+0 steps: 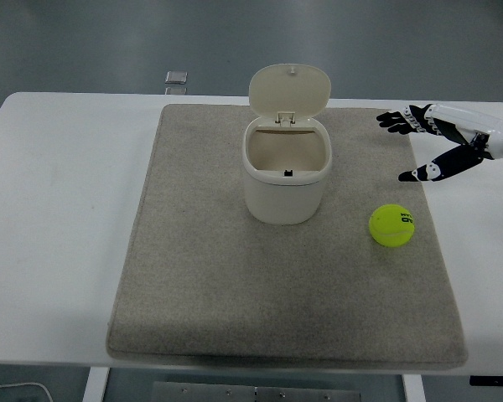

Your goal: Pick up the tennis ball and place it in the box.

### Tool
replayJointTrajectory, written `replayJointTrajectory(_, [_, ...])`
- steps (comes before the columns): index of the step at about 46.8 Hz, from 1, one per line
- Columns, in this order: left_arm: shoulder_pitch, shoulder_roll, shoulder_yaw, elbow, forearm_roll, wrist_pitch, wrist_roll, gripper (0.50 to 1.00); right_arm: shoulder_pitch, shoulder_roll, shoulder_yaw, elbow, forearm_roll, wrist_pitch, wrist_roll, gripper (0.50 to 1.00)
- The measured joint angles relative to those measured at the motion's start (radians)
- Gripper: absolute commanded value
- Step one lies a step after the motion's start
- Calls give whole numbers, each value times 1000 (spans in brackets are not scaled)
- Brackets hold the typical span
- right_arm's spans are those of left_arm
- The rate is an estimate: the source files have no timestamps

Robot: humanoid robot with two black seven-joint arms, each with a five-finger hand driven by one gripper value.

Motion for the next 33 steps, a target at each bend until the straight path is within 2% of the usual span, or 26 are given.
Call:
replayJointTrajectory(5, [-1,0,0,0,0,0,0,992,4,-35,-24,35,-84,0,25,917])
replayJointTrajectory(16, [0,0,0,0,0,0,0,992,2,-87,-54,123,-274,-10,43,917])
replayJointTrajectory(24, [0,0,0,0,0,0,0,992,-6,-80,-75,130,-294,-39,43,917])
replayJointTrajectory(33, [-1,0,0,0,0,0,0,992,-22,-50,-120,131,-296,-102,39,915])
